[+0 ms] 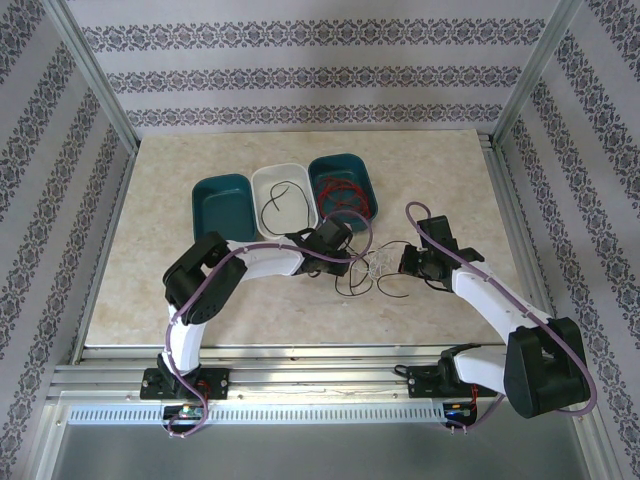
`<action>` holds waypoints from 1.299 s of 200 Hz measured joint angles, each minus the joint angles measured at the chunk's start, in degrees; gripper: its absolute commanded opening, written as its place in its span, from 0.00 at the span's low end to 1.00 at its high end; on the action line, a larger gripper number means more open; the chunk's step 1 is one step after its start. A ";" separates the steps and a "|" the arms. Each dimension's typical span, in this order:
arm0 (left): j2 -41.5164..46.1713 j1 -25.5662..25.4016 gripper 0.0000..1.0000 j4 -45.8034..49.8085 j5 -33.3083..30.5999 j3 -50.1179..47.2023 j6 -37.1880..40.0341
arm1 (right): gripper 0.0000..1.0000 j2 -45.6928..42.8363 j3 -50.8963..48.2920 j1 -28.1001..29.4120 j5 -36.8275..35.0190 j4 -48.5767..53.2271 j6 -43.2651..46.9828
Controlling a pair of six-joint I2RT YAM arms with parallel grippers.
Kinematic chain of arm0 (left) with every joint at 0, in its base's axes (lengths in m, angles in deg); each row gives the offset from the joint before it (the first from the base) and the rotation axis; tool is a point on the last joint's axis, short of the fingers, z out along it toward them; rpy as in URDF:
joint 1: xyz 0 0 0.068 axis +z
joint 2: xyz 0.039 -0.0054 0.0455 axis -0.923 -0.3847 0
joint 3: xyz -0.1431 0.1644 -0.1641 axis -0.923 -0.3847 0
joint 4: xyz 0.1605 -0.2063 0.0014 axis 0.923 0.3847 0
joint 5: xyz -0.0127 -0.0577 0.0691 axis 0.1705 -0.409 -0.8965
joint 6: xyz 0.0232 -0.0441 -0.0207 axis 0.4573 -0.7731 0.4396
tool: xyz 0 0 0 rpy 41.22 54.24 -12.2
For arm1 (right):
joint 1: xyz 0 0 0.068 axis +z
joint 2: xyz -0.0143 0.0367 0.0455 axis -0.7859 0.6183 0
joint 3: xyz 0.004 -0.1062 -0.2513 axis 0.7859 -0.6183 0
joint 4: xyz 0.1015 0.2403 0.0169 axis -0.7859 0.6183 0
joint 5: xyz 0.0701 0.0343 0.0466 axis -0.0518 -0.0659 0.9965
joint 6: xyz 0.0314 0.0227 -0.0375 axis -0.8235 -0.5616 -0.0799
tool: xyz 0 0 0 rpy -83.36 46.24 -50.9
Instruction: Untangle the cables
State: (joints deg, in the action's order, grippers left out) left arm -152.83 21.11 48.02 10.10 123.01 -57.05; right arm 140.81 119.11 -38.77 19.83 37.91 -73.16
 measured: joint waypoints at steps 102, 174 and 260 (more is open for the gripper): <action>2.43 -1.75 0.00 5.18 -1.92 0.13 1.36 | 0.00 1.36 0.00 -1.20 -2.14 0.66 -1.55; 14.27 -1.75 0.00 8.31 -8.90 -6.56 1.33 | 0.00 1.49 -0.02 -2.69 -3.08 0.68 -2.62; 32.02 -1.75 0.00 12.39 -17.20 -12.98 1.29 | 0.00 1.46 -0.94 -3.96 -4.55 0.94 -3.48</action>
State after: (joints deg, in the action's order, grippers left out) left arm -120.81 19.36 60.42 -7.10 110.03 -55.76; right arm 142.27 118.17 -42.73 15.28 38.85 -76.63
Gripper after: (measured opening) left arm 0.043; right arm 0.065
